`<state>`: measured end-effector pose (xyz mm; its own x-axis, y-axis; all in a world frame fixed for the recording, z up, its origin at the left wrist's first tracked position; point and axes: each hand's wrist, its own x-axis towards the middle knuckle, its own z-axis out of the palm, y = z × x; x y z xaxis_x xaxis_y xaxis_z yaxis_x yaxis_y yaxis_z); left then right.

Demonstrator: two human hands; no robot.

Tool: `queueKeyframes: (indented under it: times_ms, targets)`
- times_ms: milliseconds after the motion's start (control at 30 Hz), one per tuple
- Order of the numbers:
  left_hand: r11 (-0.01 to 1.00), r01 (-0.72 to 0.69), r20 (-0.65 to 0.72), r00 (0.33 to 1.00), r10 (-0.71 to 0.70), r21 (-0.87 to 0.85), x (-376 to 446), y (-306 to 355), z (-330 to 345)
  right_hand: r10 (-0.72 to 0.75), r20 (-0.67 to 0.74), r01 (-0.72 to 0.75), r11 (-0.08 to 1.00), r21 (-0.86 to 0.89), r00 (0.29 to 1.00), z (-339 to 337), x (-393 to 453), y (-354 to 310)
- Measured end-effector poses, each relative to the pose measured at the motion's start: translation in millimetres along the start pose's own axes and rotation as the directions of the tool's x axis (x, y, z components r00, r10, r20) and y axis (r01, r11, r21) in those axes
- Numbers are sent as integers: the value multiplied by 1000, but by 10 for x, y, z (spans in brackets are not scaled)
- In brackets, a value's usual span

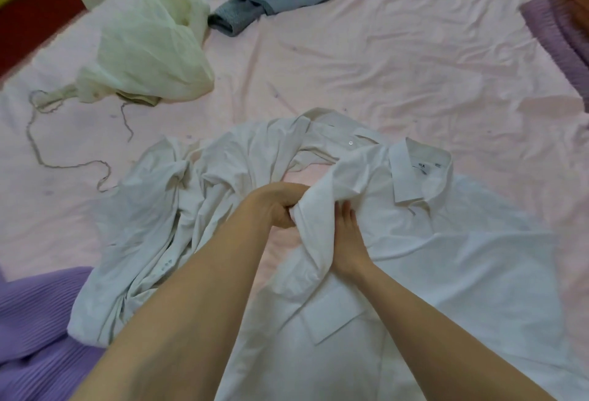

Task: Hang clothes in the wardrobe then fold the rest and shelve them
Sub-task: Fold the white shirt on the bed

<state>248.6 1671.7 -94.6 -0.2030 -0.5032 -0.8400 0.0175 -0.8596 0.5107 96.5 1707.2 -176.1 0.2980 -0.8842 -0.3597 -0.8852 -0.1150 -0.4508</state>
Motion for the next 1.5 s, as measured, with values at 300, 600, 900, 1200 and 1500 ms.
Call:
queueKeyframes:
  times_ms: [300,600,900,1200,1500]
  targets:
    - [822,-432,-505,837,212,-371,189,24,-166,28,42,-29,999,30,999,5,-32,7]
    - [409,-695,-541,718,438,-591,-65,59,-73,38,82,-44,996,76,996,-66,-106,-15]
    - [195,-809,-651,568,503,-555,-584,510,-523,156,299,-195,975,105,941,-161,-125,70]
    - [319,-507,-218,248,944,801,-550,38,-368,199,53,-187,748,637,979,-509,-35,-497]
    - [-511,-276,525,726,445,814,-383,-635,-188,187,258,-276,75,958,948,-871,-59,-263]
